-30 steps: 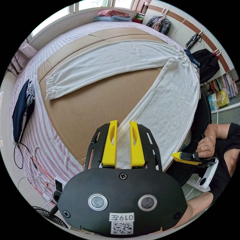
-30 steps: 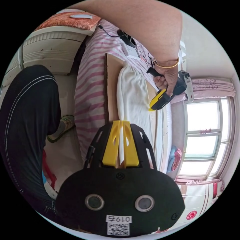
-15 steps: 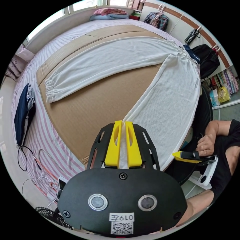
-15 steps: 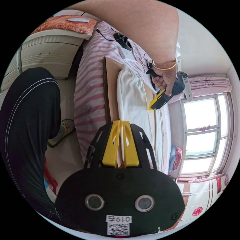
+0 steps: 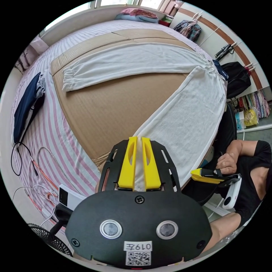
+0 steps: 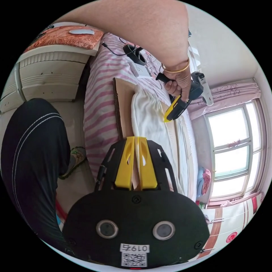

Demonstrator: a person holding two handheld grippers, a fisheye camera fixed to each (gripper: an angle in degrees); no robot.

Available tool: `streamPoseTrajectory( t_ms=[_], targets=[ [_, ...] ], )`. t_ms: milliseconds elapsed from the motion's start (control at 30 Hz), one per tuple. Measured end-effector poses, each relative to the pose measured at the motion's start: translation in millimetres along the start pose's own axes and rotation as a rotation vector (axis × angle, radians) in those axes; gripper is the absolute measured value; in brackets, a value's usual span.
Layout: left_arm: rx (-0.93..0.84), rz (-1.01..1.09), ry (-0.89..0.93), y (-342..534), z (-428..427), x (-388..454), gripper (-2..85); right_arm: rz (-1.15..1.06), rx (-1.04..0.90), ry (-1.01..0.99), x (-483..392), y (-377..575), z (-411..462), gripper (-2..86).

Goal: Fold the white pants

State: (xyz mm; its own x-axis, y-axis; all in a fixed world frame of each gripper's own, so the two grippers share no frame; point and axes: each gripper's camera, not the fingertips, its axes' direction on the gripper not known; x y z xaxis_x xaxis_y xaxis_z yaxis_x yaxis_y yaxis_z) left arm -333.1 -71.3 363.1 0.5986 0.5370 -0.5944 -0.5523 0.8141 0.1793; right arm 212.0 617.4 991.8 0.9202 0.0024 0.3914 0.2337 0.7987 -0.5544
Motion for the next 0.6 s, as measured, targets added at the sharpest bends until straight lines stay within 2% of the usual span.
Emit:
streamPoseTrajectory(
  t_ms=[233,467,600],
  targets=[
    [0.002,0.006,-0.046,16,4,-4,0.9,0.029,0.007,-0.031,-5,2,13,-0.3],
    [0.034,-0.017,-0.080,47,-2,-9,1.0,0.028,0.059,0.045,-19,1,19,6.2],
    [0.089,-0.062,-0.019,84,-12,-27,0.8,0.028,0.086,0.044,-19,-9,22,7.7]
  ],
)
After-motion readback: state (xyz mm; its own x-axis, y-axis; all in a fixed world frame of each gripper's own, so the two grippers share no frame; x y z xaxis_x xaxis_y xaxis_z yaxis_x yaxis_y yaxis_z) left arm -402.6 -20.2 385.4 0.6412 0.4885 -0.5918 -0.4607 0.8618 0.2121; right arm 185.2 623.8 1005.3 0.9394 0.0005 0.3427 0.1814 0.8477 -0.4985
